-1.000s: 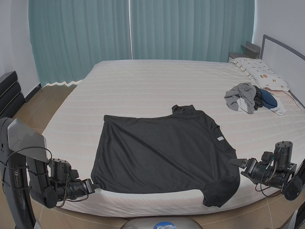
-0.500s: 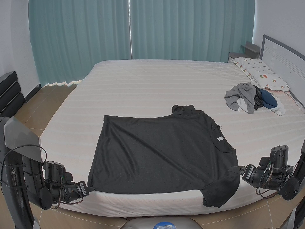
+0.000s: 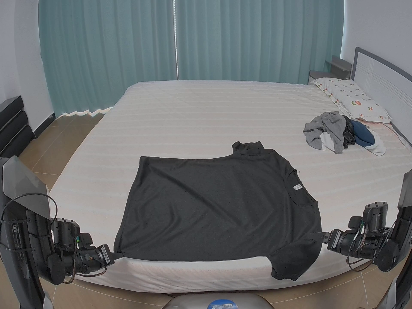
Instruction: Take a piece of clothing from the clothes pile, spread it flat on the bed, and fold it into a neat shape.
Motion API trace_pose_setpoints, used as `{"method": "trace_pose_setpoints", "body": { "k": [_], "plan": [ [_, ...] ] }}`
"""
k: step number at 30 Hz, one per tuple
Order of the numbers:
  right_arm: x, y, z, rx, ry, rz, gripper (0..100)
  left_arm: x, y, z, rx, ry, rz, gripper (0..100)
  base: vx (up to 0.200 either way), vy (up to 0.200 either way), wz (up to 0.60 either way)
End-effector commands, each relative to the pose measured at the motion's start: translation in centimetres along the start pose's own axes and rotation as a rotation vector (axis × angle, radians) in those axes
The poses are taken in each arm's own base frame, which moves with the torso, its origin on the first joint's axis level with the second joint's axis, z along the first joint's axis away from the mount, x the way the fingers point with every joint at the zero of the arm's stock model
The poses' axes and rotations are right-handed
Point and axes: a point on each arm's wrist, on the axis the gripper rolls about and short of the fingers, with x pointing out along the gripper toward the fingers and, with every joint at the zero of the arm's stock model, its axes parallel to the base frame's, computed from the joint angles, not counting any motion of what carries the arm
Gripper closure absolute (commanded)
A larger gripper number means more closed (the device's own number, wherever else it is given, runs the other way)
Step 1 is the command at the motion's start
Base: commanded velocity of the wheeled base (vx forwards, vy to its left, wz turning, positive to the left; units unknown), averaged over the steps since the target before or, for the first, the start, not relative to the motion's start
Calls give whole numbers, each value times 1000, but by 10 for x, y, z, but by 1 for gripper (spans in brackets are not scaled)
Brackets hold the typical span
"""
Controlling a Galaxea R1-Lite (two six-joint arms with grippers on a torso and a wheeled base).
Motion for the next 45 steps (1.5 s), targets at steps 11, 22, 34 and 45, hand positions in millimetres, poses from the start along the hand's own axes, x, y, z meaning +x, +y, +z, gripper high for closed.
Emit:
{"method": "trace_pose_setpoints", "body": {
  "k": [11,22,34,45],
  "plan": [
    [55,-21,-7,2,19,-20,0,1,1,-1,-2,3,-1,100,0,0,0],
    [45,-21,8,9,-57,-32,0,0,1,-1,-2,3,-1,100,0,0,0],
    [31,-32,2,28,-24,-72,0,2,-3,-3,11,13,-13,100,0,0,0],
    [51,-43,-9,10,6,-81,0,3,-4,-2,12,11,-15,100,0,0,0]
  ]
}}
